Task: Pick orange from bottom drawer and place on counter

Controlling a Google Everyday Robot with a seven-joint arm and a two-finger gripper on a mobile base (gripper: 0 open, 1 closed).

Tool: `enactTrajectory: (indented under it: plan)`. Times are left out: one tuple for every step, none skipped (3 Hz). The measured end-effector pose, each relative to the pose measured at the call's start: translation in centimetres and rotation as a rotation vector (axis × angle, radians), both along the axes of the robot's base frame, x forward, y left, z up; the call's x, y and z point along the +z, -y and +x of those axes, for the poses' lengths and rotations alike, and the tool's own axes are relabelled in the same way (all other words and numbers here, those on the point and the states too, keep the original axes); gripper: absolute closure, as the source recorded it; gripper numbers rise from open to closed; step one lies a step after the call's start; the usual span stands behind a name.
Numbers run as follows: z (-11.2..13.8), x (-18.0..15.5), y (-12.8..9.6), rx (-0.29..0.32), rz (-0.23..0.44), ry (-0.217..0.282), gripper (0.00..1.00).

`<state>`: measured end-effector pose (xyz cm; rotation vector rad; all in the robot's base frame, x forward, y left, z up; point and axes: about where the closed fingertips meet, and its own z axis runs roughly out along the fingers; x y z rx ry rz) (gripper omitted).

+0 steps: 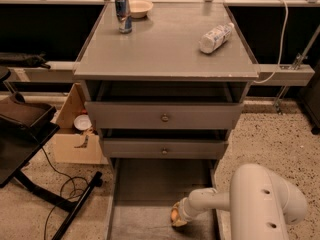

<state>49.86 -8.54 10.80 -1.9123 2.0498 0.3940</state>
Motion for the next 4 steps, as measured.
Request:
enactTrajectory:
  plan:
    - [0.2,3.7,0.5,0.021,-0.003,0.041,0.99]
    - [-1.5,11.5,1.2,0.081,0.02,0.101,1.0]
    - [-4.2,21.1,1.2,0.153,0.067,0.134,1.0]
    - [-1.4,34.4,2.0,0.186,0.122,0.241,1.0]
